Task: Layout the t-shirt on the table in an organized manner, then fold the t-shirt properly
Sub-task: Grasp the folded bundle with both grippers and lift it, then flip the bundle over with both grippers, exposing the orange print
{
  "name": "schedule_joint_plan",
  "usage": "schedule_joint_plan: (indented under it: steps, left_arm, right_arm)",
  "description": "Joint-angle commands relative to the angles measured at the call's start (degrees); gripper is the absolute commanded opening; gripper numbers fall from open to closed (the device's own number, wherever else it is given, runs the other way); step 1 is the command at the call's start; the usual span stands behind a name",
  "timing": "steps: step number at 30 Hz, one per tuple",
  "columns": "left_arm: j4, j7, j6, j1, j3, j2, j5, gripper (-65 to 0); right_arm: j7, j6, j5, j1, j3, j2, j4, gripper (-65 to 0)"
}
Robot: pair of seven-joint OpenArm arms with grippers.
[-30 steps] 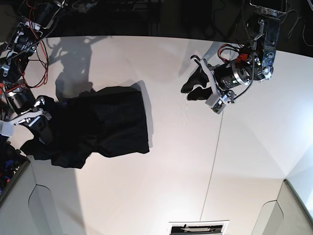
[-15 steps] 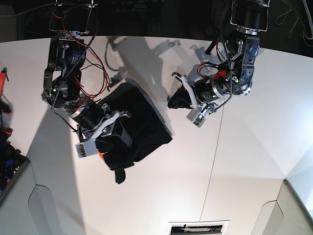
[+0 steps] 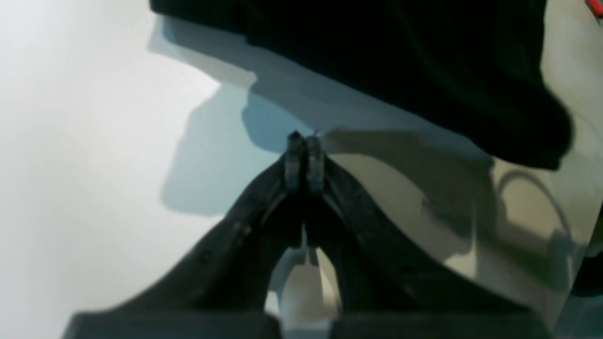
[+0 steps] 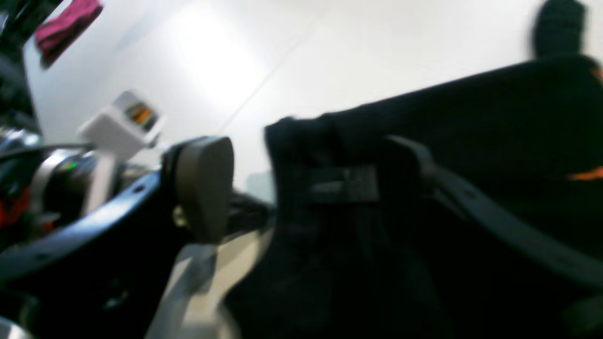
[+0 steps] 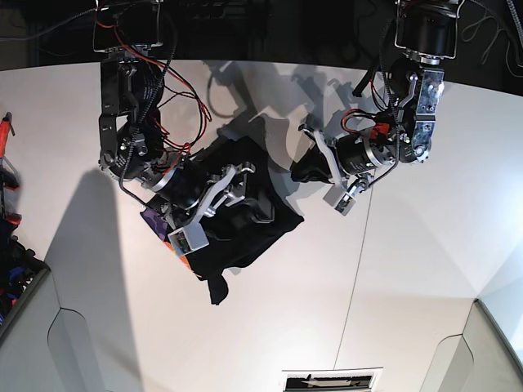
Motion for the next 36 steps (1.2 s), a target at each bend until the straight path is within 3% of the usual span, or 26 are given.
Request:
schedule_joint_plan:
  steps: [1,3,4,6,7,12,14,18,21,24,30,36]
  left_arm:
    - [2.4,-1.2,-0.2,-1.0,-0.7,-0.9,-1.6,-65.0]
    - [5.6,-1.1,-0.2,-0.9,-1.9,-1.6,-1.9,-65.0]
    - [7.5,-1.1,-0.2,-0.8,-2.6,-2.0,-1.9,-65.0]
    - [11.5,-1.1,-0.1,-0.8,-3.8,-2.6,-2.0,-65.0]
    - [13.4,-1.1,-0.1,-0.8,-4.2,-2.8,-2.5,-65.0]
    - [18.0,2.4,-0.2,-0.8,-2.0,-2.7,-8.7,-65.0]
    - [17.9,2.3,-0.2,-0.8,1.2,-2.0,-8.1,-65.0]
    - [17.0,0.3,-0.1,-0.9,8.5,1.5,0.2,-65.0]
    - [13.8,-3.1,3.0,-0.9,11.7,3.5,5.8,-65.0]
    - [10.2,-3.4,4.6,-0.8,12.2,4.1,6.7,-65.0]
    - [7.2,-3.4,4.6,-1.7,11.0,3.3,10.1,-65.0]
    - [7.2,-3.7,4.6,-2.0,11.0,-0.6,10.1,-65.0]
  right_arm:
    - [3.2,0.1,-0.2,1.2,1.2,0.0,1.1,-20.5]
    - [6.4,0.0,-2.9,1.3,4.3,0.0,1.1,-23.8]
    - [7.6,-0.2,-4.0,1.3,6.1,0.0,1.1,-31.0]
    - [7.6,-1.8,-5.2,1.8,9.9,0.0,1.1,-56.0]
    - [7.4,-1.9,-5.6,2.2,11.8,0.0,1.1,-65.0]
    - [7.6,-1.8,-6.5,5.0,18.5,0.6,0.1,-65.0]
    - [7.7,-1.9,-7.8,6.7,18.8,1.8,-1.6,-65.0]
    - [8.9,-1.8,-9.2,11.2,18.8,5.0,-10.3,-65.0]
    - [9.0,-1.3,-9.4,15.3,18.2,6.8,-21.3,-65.0]
    - [9.0,0.0,-8.9,16.6,16.7,7.6,-29.4,-65.0]
    - [8.2,0.6,-4.4,12.0,11.2,7.6,-29.3,-65.0]
    - [3.9,0.6,3.6,0.8,8.2,7.2,-18.4,-65.0]
